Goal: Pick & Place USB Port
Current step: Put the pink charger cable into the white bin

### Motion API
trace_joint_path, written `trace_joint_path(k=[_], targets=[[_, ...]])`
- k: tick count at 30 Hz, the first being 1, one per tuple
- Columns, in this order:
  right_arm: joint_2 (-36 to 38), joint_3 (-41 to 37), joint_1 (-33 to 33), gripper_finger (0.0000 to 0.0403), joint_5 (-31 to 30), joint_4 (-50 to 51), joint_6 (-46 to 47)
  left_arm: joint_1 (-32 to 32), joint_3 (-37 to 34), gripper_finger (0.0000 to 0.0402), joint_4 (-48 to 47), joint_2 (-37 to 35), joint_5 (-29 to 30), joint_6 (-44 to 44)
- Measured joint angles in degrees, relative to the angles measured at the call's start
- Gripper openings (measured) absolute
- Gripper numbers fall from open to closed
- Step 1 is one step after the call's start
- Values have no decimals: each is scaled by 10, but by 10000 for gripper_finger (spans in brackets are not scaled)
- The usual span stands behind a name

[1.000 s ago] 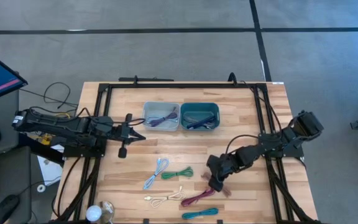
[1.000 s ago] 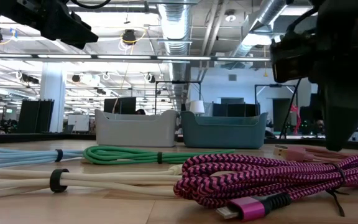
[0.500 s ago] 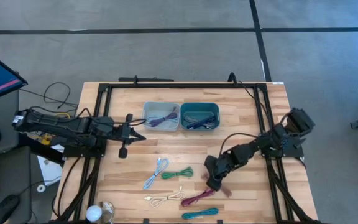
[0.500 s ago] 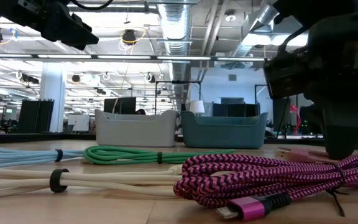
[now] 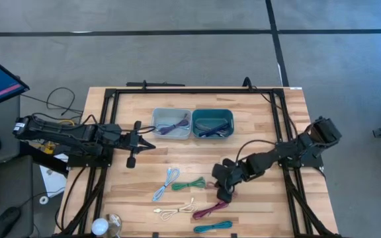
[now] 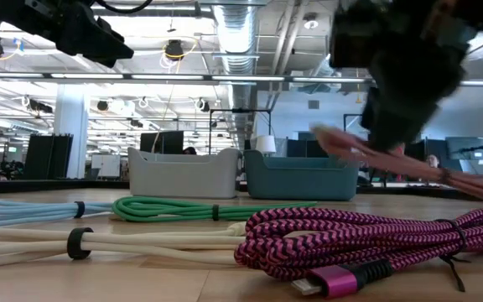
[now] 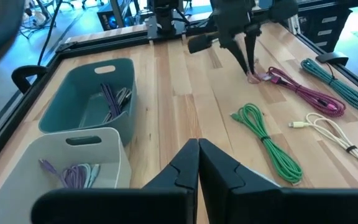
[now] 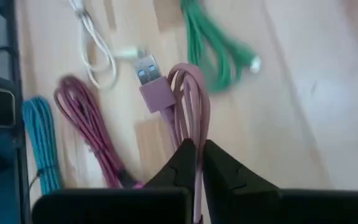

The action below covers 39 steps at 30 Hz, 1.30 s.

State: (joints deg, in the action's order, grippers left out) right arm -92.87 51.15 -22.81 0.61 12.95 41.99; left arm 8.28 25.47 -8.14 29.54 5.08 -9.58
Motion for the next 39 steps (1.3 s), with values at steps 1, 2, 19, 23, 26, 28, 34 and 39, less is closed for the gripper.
trace_joint_path(k=[1, 2, 19, 23, 26, 28, 34, 39], targets=[[5, 4, 5, 4, -6, 0, -17, 0, 0, 11, 0, 0, 0, 0], [9, 8, 11, 4, -9, 1, -33, 0, 0, 11, 0, 0, 0, 3], [36, 104, 151, 1, -116, -28, -317, 0, 0, 11, 5, 0, 0, 19], [33, 119, 186, 0, -112, -83, -363, 0, 0, 11, 5, 0, 0, 26], [35, 121, 211, 0, -112, -146, -395, 0, 0, 11, 5, 0, 0, 26], [34, 120, 225, 0, -112, -177, -410, 0, 0, 11, 5, 0, 0, 26], [12, 120, 257, 0, -84, -256, -421, 0, 0, 11, 6, 0, 0, 26], [-47, 120, 277, 0, -50, -332, -421, 0, 0, 11, 8, 0, 0, 26]])
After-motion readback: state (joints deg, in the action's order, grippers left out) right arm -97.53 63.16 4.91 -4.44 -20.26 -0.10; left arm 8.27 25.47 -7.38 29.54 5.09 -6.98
